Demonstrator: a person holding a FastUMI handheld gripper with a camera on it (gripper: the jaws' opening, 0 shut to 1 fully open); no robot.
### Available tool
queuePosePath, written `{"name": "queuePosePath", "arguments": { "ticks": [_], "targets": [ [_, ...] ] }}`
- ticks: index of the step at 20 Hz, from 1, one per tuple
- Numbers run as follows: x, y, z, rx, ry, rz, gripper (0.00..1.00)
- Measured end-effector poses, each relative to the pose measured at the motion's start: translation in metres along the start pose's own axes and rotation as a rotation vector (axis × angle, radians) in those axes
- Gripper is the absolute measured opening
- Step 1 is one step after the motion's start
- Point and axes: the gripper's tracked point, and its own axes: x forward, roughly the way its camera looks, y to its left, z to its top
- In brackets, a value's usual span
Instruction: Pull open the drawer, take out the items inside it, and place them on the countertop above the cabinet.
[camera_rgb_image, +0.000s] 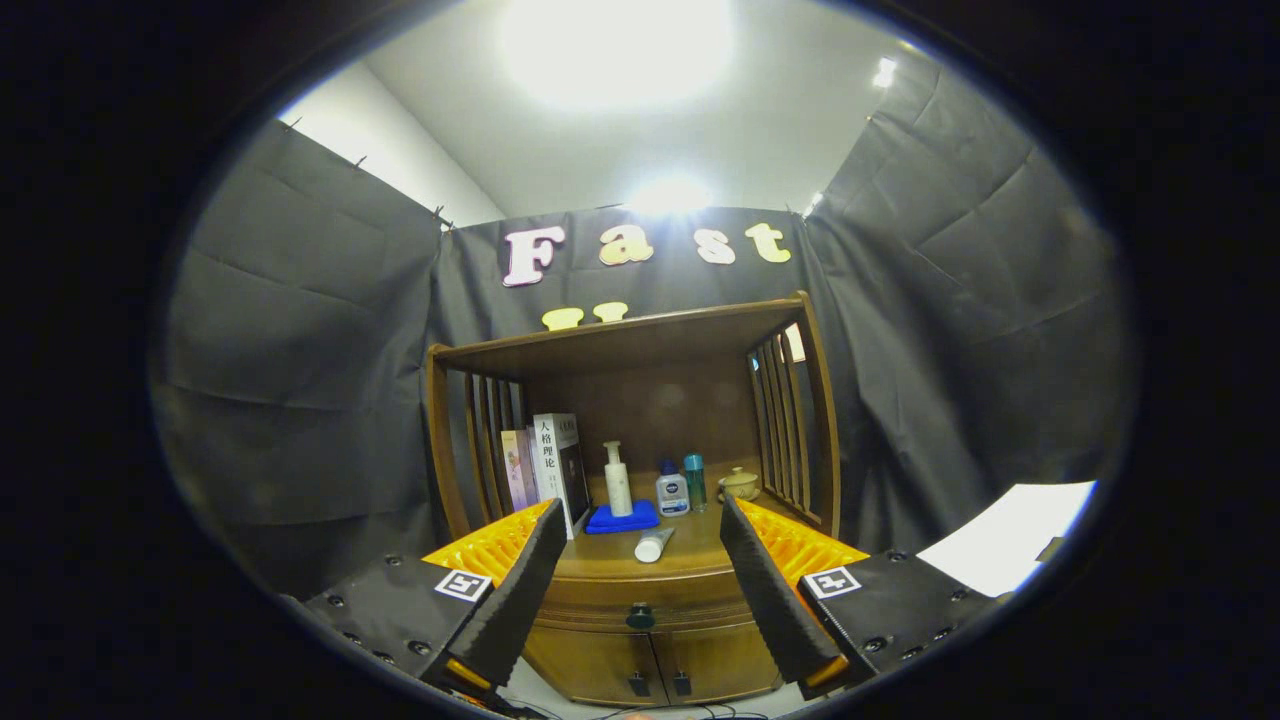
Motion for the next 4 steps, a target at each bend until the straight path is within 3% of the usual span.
{"name": "queuePosePath", "arguments": {
  "ticks": [4],
  "targets": [
    [0.0016,-0.0024,-0.0050,0.002,0.008,-0.001,0.98]
  ]
}}
